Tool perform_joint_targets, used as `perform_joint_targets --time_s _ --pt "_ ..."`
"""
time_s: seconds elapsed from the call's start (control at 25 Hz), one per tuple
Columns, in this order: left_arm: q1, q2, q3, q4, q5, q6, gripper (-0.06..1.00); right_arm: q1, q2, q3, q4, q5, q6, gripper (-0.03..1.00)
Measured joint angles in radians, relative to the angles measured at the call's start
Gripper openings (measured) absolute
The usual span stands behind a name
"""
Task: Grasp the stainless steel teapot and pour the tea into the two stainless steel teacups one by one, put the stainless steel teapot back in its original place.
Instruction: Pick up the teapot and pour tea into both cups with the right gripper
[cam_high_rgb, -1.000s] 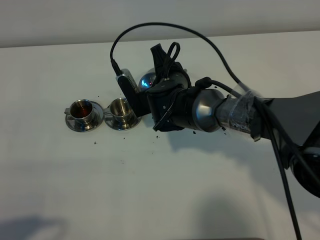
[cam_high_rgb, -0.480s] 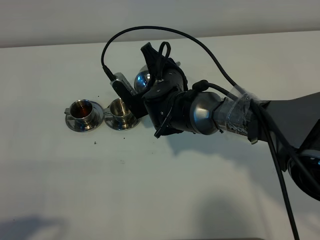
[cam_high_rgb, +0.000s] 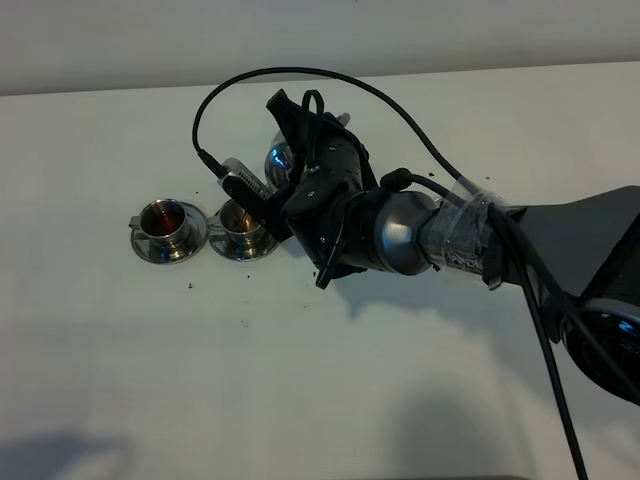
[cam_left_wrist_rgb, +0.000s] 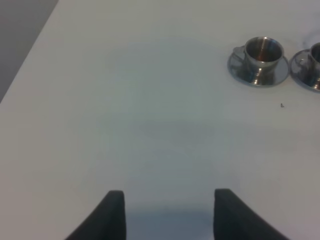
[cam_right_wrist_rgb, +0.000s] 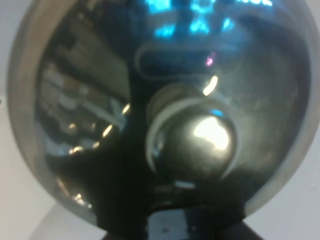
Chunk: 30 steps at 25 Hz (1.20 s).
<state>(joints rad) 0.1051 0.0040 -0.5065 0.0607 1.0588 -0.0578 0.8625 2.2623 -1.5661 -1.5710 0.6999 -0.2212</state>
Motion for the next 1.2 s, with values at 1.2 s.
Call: perform_joint_targets --time_s 1.2 --pt "0.0 0.0 0.0 0.0 0.0 0.001 0.44 0.0 0.0 0.0 -0.197 0.036 -0.01 0.18"
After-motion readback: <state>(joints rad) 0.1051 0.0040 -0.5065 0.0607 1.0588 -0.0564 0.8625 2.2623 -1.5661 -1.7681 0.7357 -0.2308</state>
